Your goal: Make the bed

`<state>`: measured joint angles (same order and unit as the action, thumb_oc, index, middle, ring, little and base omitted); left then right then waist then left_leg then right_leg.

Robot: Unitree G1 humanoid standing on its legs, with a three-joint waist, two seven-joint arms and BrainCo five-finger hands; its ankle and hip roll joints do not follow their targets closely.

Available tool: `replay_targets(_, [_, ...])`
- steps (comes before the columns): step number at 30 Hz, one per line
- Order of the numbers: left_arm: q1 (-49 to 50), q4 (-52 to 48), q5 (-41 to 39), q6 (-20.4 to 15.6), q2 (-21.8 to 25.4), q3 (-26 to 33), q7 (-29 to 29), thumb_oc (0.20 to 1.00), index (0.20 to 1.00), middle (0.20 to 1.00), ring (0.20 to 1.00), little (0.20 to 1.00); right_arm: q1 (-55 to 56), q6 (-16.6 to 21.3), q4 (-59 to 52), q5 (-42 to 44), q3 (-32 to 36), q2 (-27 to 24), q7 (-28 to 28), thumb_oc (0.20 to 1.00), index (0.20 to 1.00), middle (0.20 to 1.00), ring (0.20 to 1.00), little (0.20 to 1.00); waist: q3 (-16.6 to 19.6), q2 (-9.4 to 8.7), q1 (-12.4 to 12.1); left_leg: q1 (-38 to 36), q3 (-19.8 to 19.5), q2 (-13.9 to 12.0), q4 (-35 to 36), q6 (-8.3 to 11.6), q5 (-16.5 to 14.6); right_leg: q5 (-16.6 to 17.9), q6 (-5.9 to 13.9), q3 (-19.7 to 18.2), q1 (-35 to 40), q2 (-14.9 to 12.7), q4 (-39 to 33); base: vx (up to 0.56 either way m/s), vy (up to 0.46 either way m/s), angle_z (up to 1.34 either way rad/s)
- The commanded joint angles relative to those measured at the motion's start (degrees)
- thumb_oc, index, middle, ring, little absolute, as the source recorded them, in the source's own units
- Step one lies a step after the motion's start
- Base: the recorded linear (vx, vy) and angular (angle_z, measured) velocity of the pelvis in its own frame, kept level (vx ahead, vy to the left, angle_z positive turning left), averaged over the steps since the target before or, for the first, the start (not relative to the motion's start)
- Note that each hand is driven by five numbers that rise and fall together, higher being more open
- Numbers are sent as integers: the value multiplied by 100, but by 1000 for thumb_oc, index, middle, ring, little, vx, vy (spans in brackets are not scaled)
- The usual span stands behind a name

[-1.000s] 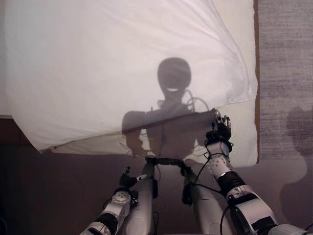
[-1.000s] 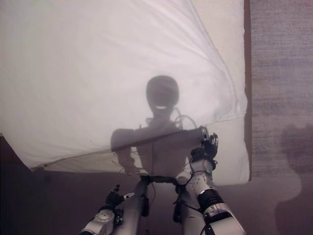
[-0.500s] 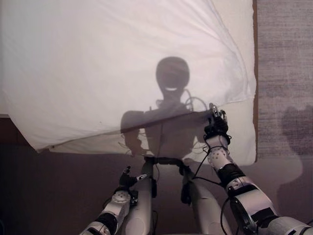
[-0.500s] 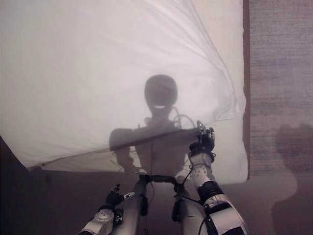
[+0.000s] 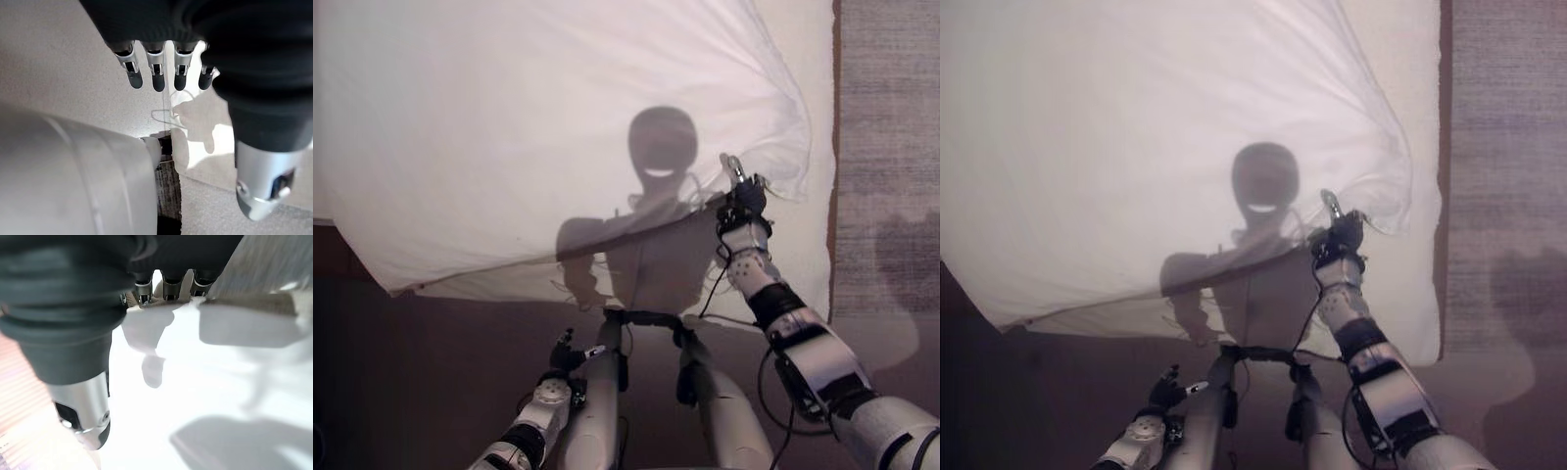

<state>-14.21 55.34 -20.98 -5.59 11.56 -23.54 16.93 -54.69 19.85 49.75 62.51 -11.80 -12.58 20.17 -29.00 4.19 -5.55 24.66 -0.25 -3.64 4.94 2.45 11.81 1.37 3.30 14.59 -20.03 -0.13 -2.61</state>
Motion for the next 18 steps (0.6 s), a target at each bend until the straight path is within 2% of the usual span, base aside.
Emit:
replay_targets(1, [-29,122,-10,1,100,-202,-68,1000,1000,1000,1000,1000,-569,20,-246,-93,-99,-249,-220,1000,1000,1000,1000,1000,-79,-265,-39,-313,150,385,6,126,-417,678,508,-347,-178,-567,-39,0,0,0])
replay_targets(8, [9,108,1,21,178,-215,-83,1000,1000,1000,1000,1000,-812,51,-374,-138,-204,-294,-191,1000,1000,1000,1000,1000,-79,-317,-96,-325,106,375,6,125,-416,631,507,-303,-154,-555,-10,4,-1,0])
replay_targets(10, [-2,146,-2,37,201,-218,-79,1000,1000,1000,1000,1000,-991,-204,171,-296,-308,-368,-131,1000,1000,1000,1000,1000,-79,-335,-120,-317,107,377,6,128,-413,628,505,-291,-154,-557,-1,0,0,0])
replay_targets(11, [-9,177,11,50,217,-228,-84,1000,1000,1000,1000,1000,-1146,-520,794,-663,-436,-531,26,1000,1000,1000,1000,1000,-79,-344,-134,-334,110,374,6,135,-431,613,507,-286,-139,-554,10,8,8,3])
replay_targets(15, [-142,224,17,105,205,-369,-15,1000,1000,1000,1000,1000,-1695,-1121,2088,-975,-438,-575,237,1000,1000,1000,1000,1000,-79,-370,-132,-320,95,366,6,137,-426,597,497,-278,-142,-536,29,6,1,3])
replay_targets(18, [-220,173,-13,88,200,-440,52,1000,1000,1000,1000,1000,-1877,-1267,2329,-1191,-458,-469,326,1000,1000,1000,1000,1000,-79,-367,-139,-295,58,370,6,129,-390,600,488,-264,-154,-536,31,13,-7,5])
